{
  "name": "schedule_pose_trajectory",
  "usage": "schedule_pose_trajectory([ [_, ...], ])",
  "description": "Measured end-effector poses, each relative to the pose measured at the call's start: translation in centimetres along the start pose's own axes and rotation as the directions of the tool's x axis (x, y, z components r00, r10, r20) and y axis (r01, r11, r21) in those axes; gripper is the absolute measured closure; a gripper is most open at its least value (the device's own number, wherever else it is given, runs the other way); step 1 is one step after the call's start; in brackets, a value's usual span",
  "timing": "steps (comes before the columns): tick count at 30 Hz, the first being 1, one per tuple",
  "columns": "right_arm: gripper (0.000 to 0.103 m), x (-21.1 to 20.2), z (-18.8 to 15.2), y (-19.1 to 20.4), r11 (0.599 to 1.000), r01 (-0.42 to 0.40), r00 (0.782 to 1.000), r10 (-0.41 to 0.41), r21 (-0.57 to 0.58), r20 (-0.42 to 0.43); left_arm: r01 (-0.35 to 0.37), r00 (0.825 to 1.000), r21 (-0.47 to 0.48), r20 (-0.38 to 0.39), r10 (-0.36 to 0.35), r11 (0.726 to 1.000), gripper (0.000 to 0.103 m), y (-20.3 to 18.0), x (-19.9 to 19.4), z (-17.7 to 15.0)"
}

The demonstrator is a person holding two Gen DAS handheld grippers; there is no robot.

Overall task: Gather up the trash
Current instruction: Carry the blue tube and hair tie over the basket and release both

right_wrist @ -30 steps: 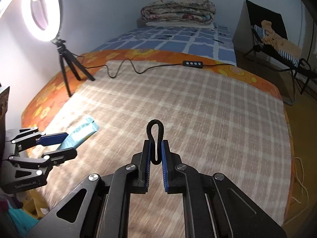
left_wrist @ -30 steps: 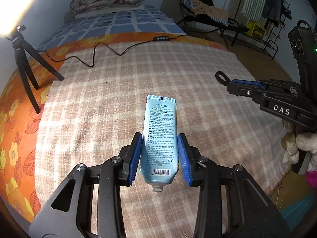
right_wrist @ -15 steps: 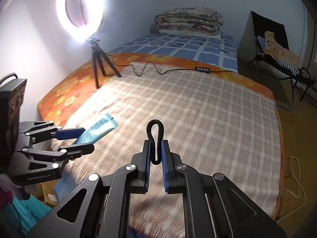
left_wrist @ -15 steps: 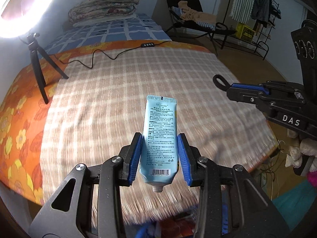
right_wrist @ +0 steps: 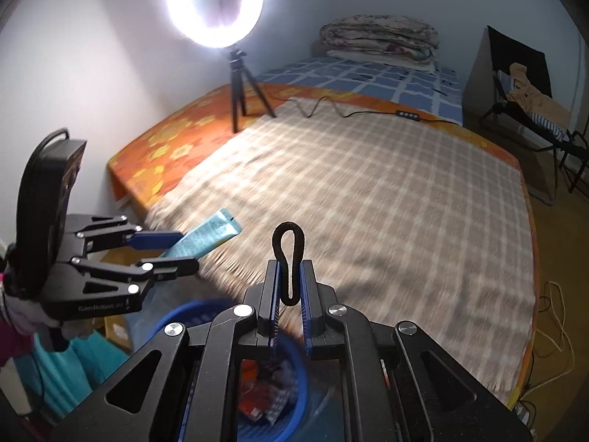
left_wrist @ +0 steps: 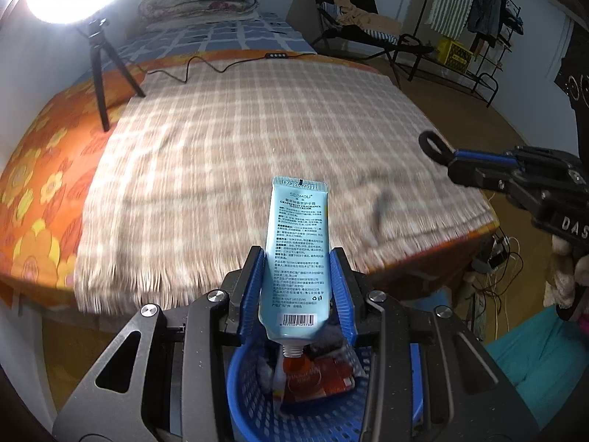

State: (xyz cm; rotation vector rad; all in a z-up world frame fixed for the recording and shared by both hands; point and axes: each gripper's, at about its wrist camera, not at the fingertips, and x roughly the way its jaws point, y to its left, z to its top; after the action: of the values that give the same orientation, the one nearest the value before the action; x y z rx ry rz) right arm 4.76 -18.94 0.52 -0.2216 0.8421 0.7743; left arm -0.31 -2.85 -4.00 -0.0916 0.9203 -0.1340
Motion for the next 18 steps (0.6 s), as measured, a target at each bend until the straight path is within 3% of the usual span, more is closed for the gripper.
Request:
schedule_pose_trajectory([
  [8, 0.094, -0.2, -3.5, 2.9, 0.999, -0.039, 0.999, 0.038, -0.029, -0.037, -0.009, 1.000, 0.012, -0.019, 0.009, 1.000, 0.066, -0.9, -1.0, -3.7],
  [18, 0.094, 2.1, -7.5, 5.0, 0.997, -0.074, 0.989, 0.069, -0.030, -0.127, 0.001, 0.997, -0.012, -0.078, -0.002, 1.000, 0.066, -1.3, 0.5, -6.7],
])
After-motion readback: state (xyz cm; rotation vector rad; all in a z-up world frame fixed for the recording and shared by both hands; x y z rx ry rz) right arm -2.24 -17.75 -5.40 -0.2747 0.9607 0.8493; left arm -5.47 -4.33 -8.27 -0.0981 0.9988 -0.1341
